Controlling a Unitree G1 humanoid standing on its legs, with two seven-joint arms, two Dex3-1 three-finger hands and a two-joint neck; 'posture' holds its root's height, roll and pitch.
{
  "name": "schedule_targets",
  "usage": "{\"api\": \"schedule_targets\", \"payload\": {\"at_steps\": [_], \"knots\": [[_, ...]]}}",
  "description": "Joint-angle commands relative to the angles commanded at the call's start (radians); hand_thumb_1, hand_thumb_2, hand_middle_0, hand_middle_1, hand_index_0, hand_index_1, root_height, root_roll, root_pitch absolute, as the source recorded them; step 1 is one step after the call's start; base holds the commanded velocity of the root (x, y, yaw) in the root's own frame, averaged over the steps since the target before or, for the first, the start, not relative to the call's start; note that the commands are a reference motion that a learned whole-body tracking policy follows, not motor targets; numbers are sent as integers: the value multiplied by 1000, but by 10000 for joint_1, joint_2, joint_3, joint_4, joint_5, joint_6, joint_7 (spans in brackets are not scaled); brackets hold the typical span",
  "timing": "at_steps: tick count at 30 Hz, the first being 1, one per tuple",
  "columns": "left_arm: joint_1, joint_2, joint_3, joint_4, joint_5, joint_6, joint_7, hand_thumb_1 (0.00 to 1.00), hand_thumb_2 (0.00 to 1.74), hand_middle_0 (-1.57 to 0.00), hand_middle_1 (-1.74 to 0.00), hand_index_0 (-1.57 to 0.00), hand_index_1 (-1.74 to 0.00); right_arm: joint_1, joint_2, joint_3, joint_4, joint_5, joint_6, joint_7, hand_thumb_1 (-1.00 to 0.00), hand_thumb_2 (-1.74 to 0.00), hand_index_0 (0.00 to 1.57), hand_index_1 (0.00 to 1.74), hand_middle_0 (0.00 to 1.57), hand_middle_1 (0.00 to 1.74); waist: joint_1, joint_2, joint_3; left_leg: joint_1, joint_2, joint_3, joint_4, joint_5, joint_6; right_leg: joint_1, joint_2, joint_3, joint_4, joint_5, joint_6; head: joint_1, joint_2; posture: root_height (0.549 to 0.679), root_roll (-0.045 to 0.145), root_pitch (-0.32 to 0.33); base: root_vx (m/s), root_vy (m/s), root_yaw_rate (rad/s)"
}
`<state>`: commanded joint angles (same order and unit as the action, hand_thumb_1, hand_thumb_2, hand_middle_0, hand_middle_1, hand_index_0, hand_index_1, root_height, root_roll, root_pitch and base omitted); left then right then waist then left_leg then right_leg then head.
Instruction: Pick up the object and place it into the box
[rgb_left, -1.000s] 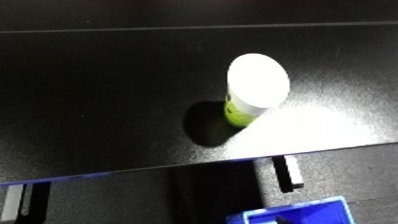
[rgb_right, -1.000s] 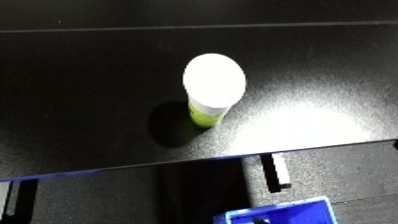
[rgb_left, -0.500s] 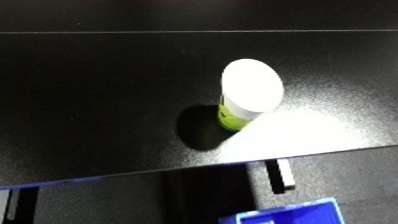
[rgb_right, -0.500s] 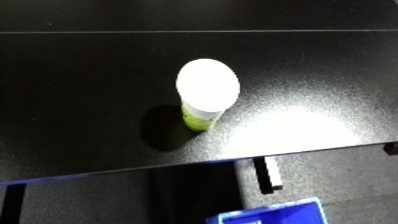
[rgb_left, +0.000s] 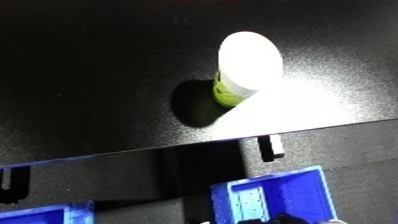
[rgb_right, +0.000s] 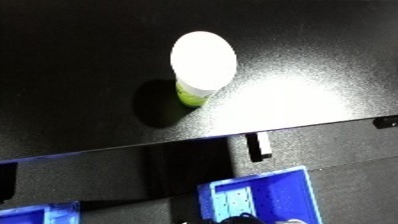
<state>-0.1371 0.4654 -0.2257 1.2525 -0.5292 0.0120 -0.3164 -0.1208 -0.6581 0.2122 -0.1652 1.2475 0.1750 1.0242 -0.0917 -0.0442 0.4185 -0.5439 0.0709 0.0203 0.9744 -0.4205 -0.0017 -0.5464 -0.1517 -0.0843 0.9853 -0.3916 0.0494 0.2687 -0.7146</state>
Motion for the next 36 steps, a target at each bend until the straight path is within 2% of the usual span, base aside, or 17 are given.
{"api": "schedule_targets", "payload": {"at_steps": [5,10,15,18,21,24,27,29,32,36], "knots": [[-29,-229,141,239,191,-70,-51,0,0,0,0,0,0,-711,654,-970,-581,1297,-1500,-830,0,0,0,0,0,0,-89,106,-54,114,-26,35,41,-106,32,129,8,34,-11,-14,10,200,-290,608,37,-16,50,34,-5],[57,-417,339,375,398,-85,-148,0,0,0,0,0,0,-1328,1327,-2296,-884,1777,-3093,-2302,0,0,0,0,0,0,-209,231,-106,275,-71,129,-3,-182,75,269,13,53,-56,-19,-3,322,-219,610,42,-24,57,40,-9],[138,-547,435,324,467,-1,-179,0,0,0,0,0,0,-1513,1678,-3430,-836,1337,-4811,-3604,0,0,0,0,0,0,-305,333,-97,368,-102,256,13,-246,140,295,38,69,-48,-4,-31,394,119,610,45,-31,44,37,-31],[225,-615,455,251,461,10,-198,0,0,0,0,0,0,-1542,1679,-3829,-725,762,-5354,-4394,0,0,0,0,0,0,-362,378,-71,411,-99,316,32,-276,186,284,59,99,-17,-14,-50,421,391,609,47,-34,47,31,-33],[307,-667,488,143,464,34,-174,0,0,0,0,0,0,-1567,1471,-4028,-504,-461,-5775,-5659,0,0,0,0,0,0,-405,412,-21,451,-100,367,6,-263,221,261,98,136,-18,-1,-77,335,611,609,49,-34,28,29,-38],[370,-716,517,90,447,37,-121,0,0,0,0,0,0,-1580,1189,-4026,-287,-1894,-5774,-7087,0,0,0,0,0,0,-449,421,56,491,-104,402,-44,-216,235,247,139,161,-49,36,-100,314,893,609,50,-36,25,18,-58],[413,-741,521,20,419,31,-60,0,0,0,0,0,0,-1639,863,-3816,-47,-3226,-5239,-8433,0,0,0,0,0,0,-467,417,149,531,-103,420,-112,-156,237,238,171,179,-91,64,-130,362,1237,609,51,-37,23,8,-43],[433,-735,504,-32,408,15,-32,0,0,0,0,0,0,-1732,632,-3596,139,-3864,-4783,-9195,0,0,0,0,0,0,-454,412,202,565,-115,414,-190,-105,244,241,196,184,-135,80,-157,448,1442,610,52,-36,15,-2,-15],[451,-734,442,-96,407,-30,10,0,0,0,0,0,0,-1985,269,-3235,466,-4295,-4135,-10048,0,0,0,0,0,0,-393,412,263,611,-139,396,-329,-25,249,262,222,173,-217,97,-200,655,1702,611,52,-34,9,-11,13],[419,-757,318,-167,465,-42,96,0,0,0,0,0,0,-2480,-113,-2753,1033,-4457,-3314,-10696,0,0,0,0,0,0,-258,429,315,669,-175,357,-493,60,237,303,217,139,-290,92,-260,1028,1945,612,52,-33,18,-20,49]]}}
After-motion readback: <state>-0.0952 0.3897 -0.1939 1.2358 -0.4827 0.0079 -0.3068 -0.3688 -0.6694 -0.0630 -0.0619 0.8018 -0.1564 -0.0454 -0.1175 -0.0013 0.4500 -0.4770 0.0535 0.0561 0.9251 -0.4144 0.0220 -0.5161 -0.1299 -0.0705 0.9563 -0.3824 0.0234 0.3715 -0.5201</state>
